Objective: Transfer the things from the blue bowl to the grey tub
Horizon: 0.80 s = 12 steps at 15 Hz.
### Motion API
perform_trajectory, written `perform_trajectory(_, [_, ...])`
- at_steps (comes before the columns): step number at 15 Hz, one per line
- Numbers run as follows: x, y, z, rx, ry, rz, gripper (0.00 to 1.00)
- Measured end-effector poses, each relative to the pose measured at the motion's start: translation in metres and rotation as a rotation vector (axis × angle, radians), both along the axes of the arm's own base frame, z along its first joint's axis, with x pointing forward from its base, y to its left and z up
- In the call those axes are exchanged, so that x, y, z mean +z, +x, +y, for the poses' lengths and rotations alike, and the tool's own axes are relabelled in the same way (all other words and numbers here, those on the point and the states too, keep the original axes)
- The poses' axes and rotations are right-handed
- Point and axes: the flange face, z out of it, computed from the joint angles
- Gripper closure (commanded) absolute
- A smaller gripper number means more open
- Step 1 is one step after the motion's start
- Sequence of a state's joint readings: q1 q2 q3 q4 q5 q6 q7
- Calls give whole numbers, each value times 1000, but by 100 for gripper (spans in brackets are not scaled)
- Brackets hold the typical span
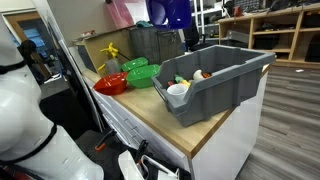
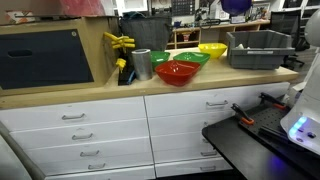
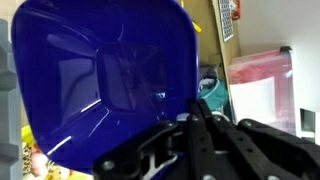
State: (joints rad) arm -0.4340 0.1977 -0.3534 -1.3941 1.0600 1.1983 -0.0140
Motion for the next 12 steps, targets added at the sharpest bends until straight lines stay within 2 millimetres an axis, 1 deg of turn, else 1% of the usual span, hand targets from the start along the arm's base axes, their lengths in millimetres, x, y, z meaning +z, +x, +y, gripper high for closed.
perform_trajectory(3, [-6, 26, 48, 103, -79, 49, 99])
perform_trajectory(6, [-16, 48, 94, 194, -141, 85, 99])
perform_trajectory(9, [-29, 68, 134, 268, -188, 110, 99])
perform_trajectory(12, [-46, 84, 170, 344, -220, 140, 99])
